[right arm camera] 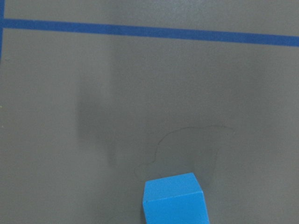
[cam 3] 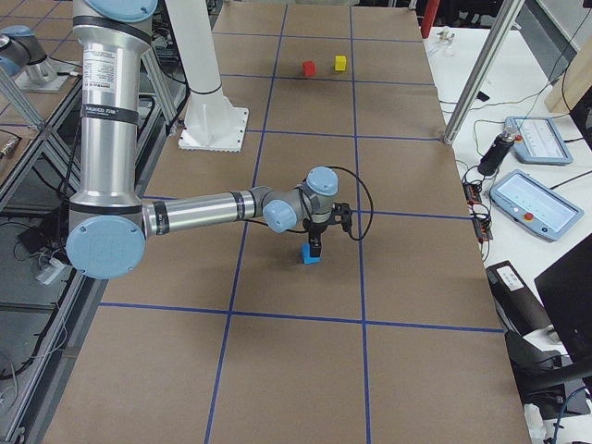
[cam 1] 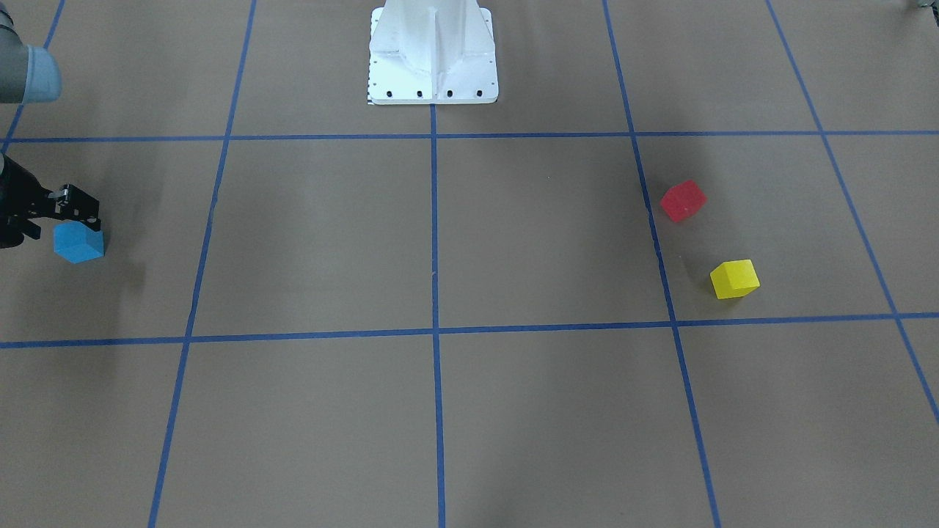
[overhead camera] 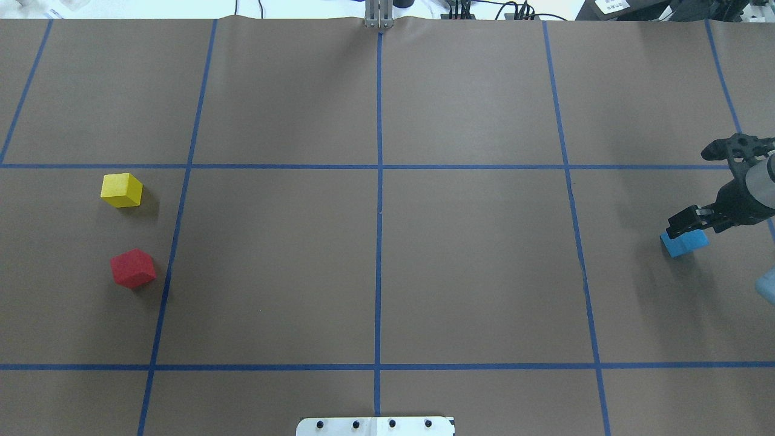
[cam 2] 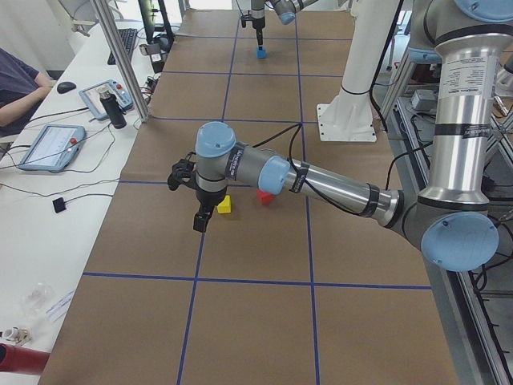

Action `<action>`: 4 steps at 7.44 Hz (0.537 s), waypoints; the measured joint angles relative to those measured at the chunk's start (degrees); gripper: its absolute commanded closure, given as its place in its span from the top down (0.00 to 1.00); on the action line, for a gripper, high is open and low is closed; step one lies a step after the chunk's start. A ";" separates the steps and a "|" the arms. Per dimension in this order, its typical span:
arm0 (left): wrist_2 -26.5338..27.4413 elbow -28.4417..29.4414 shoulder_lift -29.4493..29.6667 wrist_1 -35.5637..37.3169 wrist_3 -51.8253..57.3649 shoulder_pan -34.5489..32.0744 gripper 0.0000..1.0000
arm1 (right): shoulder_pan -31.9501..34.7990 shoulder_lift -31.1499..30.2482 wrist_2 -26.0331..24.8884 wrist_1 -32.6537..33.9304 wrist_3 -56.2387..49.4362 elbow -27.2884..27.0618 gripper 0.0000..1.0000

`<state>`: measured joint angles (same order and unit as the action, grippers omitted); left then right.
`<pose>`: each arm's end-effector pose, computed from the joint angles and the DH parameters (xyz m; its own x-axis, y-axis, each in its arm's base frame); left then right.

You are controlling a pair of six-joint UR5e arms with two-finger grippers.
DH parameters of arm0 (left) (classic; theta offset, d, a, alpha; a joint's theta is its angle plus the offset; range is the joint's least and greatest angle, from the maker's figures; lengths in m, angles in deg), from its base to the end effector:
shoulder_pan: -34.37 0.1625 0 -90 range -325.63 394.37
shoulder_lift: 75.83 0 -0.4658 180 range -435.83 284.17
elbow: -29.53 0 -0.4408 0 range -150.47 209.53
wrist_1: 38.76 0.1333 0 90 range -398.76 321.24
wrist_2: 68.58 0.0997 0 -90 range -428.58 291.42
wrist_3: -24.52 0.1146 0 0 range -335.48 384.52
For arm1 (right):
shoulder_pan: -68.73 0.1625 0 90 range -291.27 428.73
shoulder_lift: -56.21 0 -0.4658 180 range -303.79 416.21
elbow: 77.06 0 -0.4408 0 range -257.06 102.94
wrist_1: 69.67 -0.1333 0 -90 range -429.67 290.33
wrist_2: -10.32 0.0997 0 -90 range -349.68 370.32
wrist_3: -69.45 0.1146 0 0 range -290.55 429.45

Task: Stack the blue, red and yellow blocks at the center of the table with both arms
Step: 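Lower the right gripper onto the blue cube and close on it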

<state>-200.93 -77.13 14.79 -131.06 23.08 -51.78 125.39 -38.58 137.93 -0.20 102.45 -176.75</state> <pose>-0.0192 -0.5508 0.5437 0.7236 0.2512 -0.6429 -0.0451 0.9467 0.3191 -0.2380 -0.4770 0.6282 0.7046 -0.1378 0.6961 0.1343 0.9891 0.0600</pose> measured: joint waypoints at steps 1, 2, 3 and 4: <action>-0.01 -0.02 0.00 -0.03 0.02 0.01 1.00 | -0.29 -0.18 -0.15 0.04 -2.08 0.56 0.99; -0.01 -0.03 -0.02 -0.05 0.03 0.02 1.00 | -0.37 -0.23 -0.17 0.09 -4.06 1.31 0.99; -0.01 -0.03 -0.05 -0.06 0.05 0.02 1.00 | -0.44 -0.03 -0.19 0.14 -5.66 2.36 0.78; -0.03 -0.04 -0.07 -0.07 0.09 0.02 1.00 | -0.47 0.35 -0.19 0.19 -6.45 3.22 0.05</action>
<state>-200.97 -77.17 14.71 -131.13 23.17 -51.76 124.92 -38.23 137.74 -0.01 96.00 -173.53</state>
